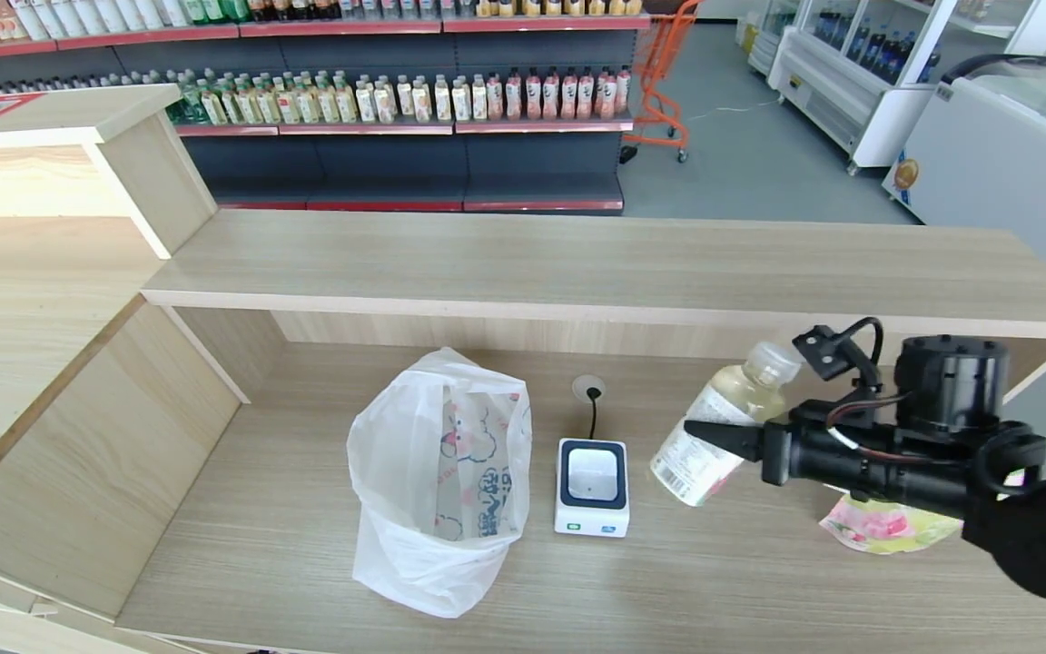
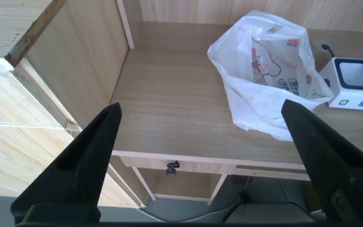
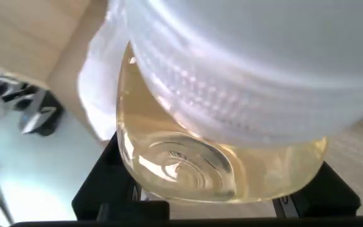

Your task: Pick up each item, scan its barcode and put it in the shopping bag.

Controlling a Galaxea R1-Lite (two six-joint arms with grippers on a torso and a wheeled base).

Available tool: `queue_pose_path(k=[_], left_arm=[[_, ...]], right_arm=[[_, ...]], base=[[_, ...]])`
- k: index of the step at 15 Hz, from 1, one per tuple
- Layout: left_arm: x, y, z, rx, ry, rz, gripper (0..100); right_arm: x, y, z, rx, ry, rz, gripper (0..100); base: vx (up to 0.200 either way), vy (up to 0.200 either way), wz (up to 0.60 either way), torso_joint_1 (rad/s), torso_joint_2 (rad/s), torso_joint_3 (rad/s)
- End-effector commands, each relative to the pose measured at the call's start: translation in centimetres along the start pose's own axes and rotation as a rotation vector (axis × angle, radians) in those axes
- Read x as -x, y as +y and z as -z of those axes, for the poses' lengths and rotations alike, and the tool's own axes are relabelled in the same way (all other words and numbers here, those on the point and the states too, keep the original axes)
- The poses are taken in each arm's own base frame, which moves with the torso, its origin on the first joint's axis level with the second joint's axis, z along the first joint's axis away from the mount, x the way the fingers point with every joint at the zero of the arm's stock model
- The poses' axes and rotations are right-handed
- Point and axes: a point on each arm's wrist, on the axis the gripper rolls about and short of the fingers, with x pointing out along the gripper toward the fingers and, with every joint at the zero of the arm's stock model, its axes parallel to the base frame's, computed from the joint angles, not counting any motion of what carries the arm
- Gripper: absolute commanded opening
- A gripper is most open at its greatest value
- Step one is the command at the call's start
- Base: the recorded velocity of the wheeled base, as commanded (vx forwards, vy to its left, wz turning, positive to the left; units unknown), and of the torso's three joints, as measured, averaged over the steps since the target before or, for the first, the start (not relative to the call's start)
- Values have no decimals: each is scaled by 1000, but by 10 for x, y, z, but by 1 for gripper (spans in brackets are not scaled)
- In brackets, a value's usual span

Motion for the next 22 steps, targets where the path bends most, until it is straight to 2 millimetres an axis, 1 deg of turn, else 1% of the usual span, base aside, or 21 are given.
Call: queue_pose_path(k=[1, 2, 3, 4, 5, 7, 8, 11, 17, 20, 22], left_arm=[[0, 0, 0, 0, 0, 0, 100], [0, 0, 0, 0, 0, 0, 100], [0, 0, 0, 0, 0, 0, 100], [0, 0, 0, 0, 0, 0, 100], [0, 0, 0, 0, 0, 0, 100], [0, 0, 0, 0, 0, 0, 100], [0, 0, 0, 0, 0, 0, 100], [0, 0, 0, 0, 0, 0, 100], [0, 0, 0, 0, 0, 0, 100], [0, 0, 0, 0, 0, 0, 100], [0, 0, 0, 0, 0, 0, 100]], right_arm=[[77, 16, -33, -5, -62, -182, 0], [81, 19, -33, -1, -51, -272, 0], [82, 21, -33, 0, -46, -308, 0], [88, 29, -35, -8, -36, -410, 0], [93, 36, -38, -12, -30, -469, 0], [101, 45, -37, -7, -21, -534, 0], [105, 52, -31, -7, -10, -565, 0], [106, 63, -16, -21, 21, -607, 0], [99, 72, -11, -41, 62, -649, 0], [94, 75, -11, -47, 57, -586, 0], [93, 76, -10, -46, 59, -580, 0]], base=[[0, 0, 0, 0, 0, 0], [0, 0, 0, 0, 0, 0], [0, 0, 0, 0, 0, 0], [0, 0, 0, 0, 0, 0], [0, 0, 0, 0, 0, 0], [0, 0, 0, 0, 0, 0], [0, 0, 0, 0, 0, 0], [0, 0, 0, 0, 0, 0], [0, 0, 0, 0, 0, 0], [0, 0, 0, 0, 0, 0], [0, 0, 0, 0, 0, 0]])
